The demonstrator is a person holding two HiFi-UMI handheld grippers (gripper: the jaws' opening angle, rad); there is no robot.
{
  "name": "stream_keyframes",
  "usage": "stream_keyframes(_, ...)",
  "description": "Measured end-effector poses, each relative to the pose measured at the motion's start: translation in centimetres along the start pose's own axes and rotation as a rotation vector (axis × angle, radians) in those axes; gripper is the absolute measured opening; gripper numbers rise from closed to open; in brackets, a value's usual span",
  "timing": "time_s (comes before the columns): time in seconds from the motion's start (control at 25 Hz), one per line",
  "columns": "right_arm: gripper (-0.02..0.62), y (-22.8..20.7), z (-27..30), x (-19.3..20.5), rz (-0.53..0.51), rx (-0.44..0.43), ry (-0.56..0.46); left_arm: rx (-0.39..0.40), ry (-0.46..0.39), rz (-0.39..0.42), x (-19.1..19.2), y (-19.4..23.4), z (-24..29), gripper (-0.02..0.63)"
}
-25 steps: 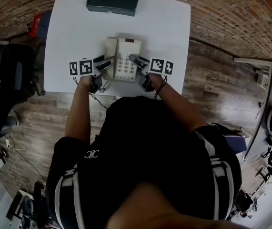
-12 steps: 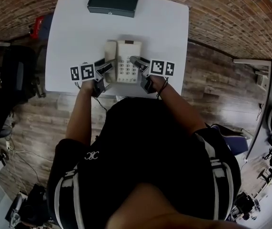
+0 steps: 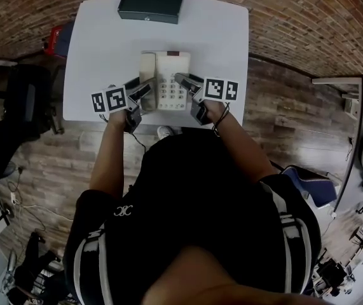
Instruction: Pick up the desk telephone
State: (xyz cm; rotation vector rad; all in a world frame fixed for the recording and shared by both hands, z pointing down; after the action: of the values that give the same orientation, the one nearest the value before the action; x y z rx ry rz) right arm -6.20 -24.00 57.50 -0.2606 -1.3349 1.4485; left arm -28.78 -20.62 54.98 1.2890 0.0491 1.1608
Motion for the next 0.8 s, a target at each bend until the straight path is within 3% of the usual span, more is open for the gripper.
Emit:
stream_keyframes(0.24,0.222,2.8,-1.8,-1.4,-0.079,-0.001,-0.026,0.021,-0.014,0.020,-0.4,-2.6,-1.4,0.318)
stream_keyframes(0.8,0.222,10.4,-5.1,-6.8,-0.179,-0.096,-0.137,0.069,-0.209,0.127,-5.3,-10.4,-4.8,0.314)
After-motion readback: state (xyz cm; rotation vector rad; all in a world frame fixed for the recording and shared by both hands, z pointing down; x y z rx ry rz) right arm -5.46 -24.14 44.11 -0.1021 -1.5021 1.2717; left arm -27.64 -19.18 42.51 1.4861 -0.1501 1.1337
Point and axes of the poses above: the fingertips, and each gripper's own axes: z forward along the fingers, y to its left, x out of its underside, the point moved 8 cm from there along -z, backward along the fingers, and after that the axes turned 14 degrees about -y, right-handed, at the moved point
